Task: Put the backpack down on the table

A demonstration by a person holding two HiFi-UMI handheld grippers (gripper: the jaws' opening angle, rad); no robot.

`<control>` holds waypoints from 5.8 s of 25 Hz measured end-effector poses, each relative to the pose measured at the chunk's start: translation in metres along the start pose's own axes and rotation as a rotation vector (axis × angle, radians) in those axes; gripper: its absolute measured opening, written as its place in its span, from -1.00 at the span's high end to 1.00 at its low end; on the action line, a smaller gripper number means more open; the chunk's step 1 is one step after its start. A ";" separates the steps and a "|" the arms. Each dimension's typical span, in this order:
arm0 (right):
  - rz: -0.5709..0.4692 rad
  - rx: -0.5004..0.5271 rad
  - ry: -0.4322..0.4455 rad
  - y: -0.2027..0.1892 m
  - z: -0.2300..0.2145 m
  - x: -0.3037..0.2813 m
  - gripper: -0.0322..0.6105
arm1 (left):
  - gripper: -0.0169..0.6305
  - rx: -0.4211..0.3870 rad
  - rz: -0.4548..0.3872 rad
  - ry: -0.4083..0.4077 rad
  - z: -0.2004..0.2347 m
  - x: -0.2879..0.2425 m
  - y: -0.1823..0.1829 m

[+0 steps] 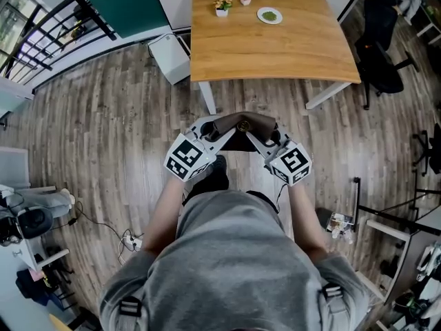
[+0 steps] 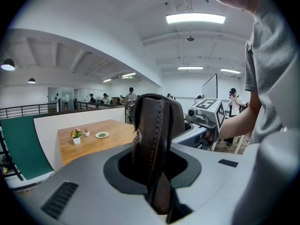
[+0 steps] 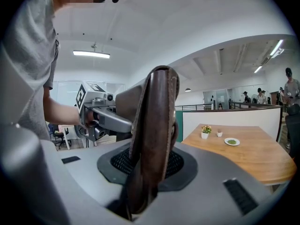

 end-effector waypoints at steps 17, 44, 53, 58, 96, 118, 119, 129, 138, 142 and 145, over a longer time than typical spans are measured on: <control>-0.006 0.019 -0.137 0.039 -0.112 -0.071 0.54 | 0.66 -0.050 -0.025 -0.109 0.124 -0.076 0.030; -0.021 0.088 -0.086 0.076 -0.301 -0.056 0.53 | 0.66 -0.066 -0.022 -0.011 0.190 -0.238 0.101; -0.026 0.104 -0.004 0.073 -0.362 -0.040 0.53 | 0.66 -0.063 -0.005 0.070 0.194 -0.291 0.116; -0.020 0.102 0.037 0.067 -0.383 -0.043 0.54 | 0.66 -0.056 0.005 0.103 0.202 -0.309 0.112; 0.204 0.077 -0.043 -0.007 -0.524 -0.160 0.50 | 0.63 -0.098 0.131 0.018 0.340 -0.435 0.015; 0.330 -0.028 -0.080 -0.108 -0.569 -0.191 0.43 | 0.63 -0.222 0.253 -0.056 0.356 -0.495 -0.076; 0.341 -0.028 -0.079 -0.111 -0.569 -0.192 0.43 | 0.63 -0.226 0.256 -0.059 0.356 -0.495 -0.079; 0.381 -0.034 -0.088 -0.122 -0.570 -0.191 0.34 | 0.55 -0.224 0.263 -0.064 0.357 -0.496 -0.088; 0.352 -0.076 -0.089 -0.121 -0.565 -0.185 0.09 | 0.19 -0.183 0.289 -0.038 0.361 -0.493 -0.092; 0.345 -0.091 -0.085 -0.119 -0.560 -0.181 0.02 | 0.10 -0.137 0.297 -0.005 0.363 -0.485 -0.094; 0.346 -0.097 -0.085 -0.118 -0.556 -0.175 -0.01 | 0.08 -0.064 0.280 0.027 0.365 -0.479 -0.091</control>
Point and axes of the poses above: the fingertips, and each gripper's own axes: x backward along the fingers, z to its left, y out of its top, the point moved 3 cm from there along x, backward along the fingers, and after that the axes turned 15 degrees about y, right-handed, at the moved point
